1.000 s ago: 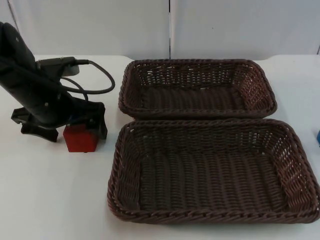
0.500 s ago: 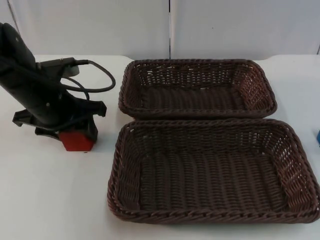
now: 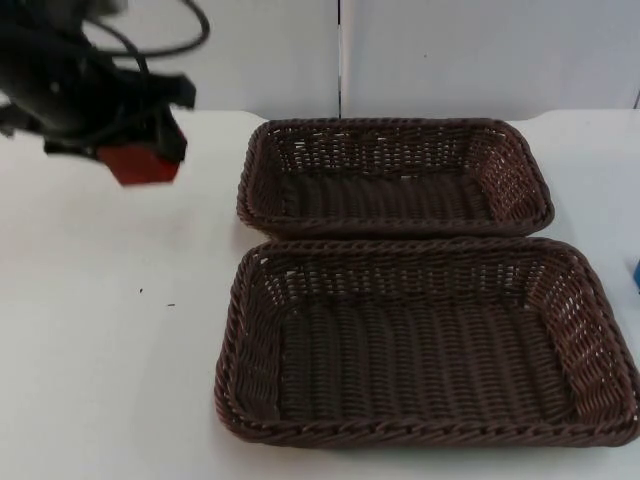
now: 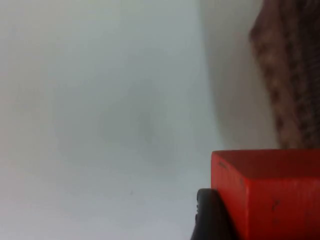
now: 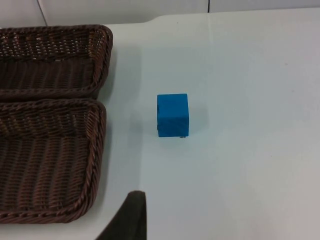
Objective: Pick up one cube with the left hand and place it into the upper basket. Pick up one cube with the right hand and place it into the lower basket.
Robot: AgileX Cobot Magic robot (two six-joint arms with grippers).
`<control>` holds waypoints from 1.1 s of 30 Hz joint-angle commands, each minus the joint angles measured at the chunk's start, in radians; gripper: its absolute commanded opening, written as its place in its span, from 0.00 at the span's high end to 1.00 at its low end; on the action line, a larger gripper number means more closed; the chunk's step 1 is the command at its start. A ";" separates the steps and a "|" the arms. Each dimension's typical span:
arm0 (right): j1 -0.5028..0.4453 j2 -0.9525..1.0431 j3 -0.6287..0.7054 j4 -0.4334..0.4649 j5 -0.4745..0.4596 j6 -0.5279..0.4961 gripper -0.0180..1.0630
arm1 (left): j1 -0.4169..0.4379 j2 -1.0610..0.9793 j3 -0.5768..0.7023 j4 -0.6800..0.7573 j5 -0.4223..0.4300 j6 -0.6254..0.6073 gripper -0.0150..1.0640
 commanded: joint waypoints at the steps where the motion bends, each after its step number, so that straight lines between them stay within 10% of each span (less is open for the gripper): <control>1: -0.003 0.006 0.003 -0.003 -0.008 -0.002 0.01 | -0.005 -0.053 -0.003 0.008 0.012 -0.004 0.99; 33: -0.003 0.006 0.003 -0.003 -0.008 -0.002 0.01 | -0.005 -0.181 -0.003 0.036 0.072 -0.001 0.99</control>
